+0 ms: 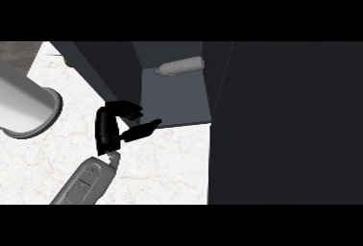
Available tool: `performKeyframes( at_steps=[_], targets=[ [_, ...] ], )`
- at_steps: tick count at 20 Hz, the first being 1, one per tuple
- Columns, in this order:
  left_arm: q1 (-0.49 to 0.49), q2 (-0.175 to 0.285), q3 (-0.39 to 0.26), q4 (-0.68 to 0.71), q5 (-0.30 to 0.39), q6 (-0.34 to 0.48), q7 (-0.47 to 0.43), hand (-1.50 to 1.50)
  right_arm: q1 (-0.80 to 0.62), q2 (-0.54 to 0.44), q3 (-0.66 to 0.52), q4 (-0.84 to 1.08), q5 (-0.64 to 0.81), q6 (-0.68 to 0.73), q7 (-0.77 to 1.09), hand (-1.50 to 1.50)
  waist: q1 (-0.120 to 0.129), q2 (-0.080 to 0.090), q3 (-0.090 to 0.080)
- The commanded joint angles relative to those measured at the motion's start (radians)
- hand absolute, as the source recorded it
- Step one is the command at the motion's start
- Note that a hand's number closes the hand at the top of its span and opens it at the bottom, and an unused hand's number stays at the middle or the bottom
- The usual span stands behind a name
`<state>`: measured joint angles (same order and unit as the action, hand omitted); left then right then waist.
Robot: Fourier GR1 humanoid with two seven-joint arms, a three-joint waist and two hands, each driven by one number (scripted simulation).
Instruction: Pick up the bottled water, place it into the cabinet and close the cabinet
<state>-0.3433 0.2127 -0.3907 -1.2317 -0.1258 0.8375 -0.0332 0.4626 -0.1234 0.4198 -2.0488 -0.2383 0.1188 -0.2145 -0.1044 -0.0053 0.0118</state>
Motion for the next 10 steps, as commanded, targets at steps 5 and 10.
performKeyframes(
  at_steps=[5, 10],
  targets=[
    [-0.257, -0.019, 0.103, 0.161, 0.101, -0.116, 0.027, -1.5, 0.014, 0.009, 0.018, -0.018, 0.004, -0.011, 0.004, -1.5, -0.023, 0.034, -0.016],
    [-0.233, -0.058, 0.123, 0.089, 0.208, -0.175, -0.075, -1.5, 0.012, 0.006, 0.009, -0.035, 0.008, -0.016, 0.0, -1.5, -0.009, 0.033, -0.018]
  ],
)
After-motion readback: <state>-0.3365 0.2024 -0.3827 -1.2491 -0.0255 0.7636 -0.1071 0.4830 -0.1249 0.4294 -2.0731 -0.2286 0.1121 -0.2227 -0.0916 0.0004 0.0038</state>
